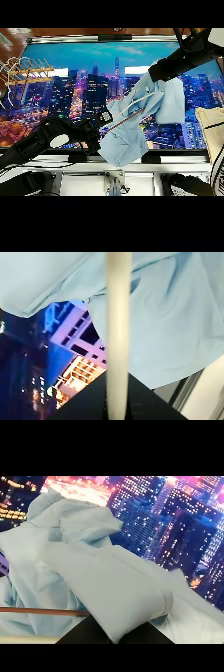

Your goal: Fold the shirts.

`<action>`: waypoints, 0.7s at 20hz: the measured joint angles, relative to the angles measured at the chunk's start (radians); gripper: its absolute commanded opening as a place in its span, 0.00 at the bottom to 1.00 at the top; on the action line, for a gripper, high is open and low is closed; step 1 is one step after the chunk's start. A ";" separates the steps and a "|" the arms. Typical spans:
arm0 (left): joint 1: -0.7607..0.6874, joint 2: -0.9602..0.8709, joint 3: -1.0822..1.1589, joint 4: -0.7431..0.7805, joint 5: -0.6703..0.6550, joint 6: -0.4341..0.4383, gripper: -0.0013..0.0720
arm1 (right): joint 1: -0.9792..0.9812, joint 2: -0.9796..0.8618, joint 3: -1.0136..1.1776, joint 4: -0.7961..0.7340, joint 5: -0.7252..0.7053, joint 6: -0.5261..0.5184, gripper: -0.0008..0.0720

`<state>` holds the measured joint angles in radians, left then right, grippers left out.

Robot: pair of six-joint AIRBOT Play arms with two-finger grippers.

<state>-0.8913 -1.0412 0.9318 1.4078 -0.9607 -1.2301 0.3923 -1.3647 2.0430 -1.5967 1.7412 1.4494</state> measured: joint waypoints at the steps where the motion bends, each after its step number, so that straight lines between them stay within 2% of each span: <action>1: -0.003 0.001 0.005 -0.004 0.000 0.014 0.09 | 0.000 0.000 0.000 -0.005 0.005 -0.004 0.10; 8: -0.008 0.016 0.022 -0.073 -0.055 0.092 0.09 | 0.000 0.000 0.000 -0.079 0.034 -0.013 0.10; 14: 0.036 -0.040 0.009 -0.182 0.010 0.108 0.09 | 0.000 0.001 0.000 0.011 0.058 -0.011 0.10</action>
<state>-0.8555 -1.0813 0.9409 1.2255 -0.9508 -1.1217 0.3923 -1.3636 2.0434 -1.5856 1.7996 1.4387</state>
